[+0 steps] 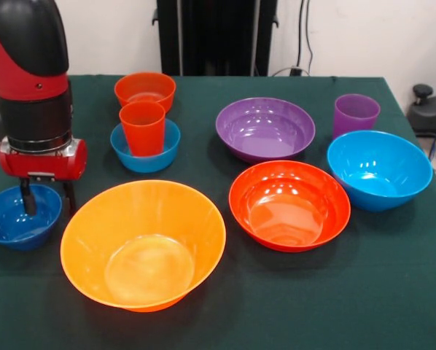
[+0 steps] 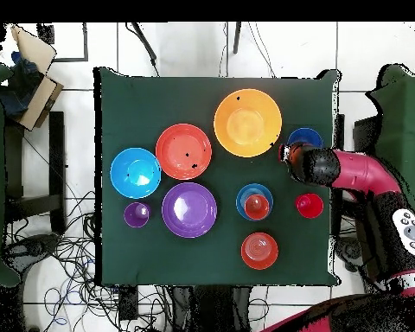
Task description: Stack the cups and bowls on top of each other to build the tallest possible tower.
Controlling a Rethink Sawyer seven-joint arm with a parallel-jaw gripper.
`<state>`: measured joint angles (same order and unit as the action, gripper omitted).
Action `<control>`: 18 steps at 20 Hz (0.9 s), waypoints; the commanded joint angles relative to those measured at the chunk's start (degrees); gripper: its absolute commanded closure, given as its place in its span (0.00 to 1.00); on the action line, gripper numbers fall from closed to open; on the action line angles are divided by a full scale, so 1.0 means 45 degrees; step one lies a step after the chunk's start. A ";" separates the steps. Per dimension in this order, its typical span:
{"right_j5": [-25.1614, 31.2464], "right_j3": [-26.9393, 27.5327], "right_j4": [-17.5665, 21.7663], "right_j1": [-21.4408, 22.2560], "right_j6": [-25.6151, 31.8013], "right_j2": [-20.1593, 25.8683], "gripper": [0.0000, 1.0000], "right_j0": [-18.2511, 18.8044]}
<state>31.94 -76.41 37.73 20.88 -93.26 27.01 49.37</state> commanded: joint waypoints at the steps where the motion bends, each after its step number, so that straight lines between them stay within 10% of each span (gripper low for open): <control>1: 0.0159 -0.0682 0.0197 -0.0824 0.0581 -0.0112 0.00 -0.0256; 12: -0.0583 -0.0807 0.0476 -0.1021 0.0655 -0.0022 0.00 -0.0009; 13: -0.0656 -0.0815 0.0508 -0.1023 0.0650 -0.0020 1.00 -0.0001; 18: -0.0759 -0.0899 0.0372 -0.0656 0.0419 0.0008 1.00 0.0009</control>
<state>30.83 -77.59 37.70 19.12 -93.26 27.18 49.71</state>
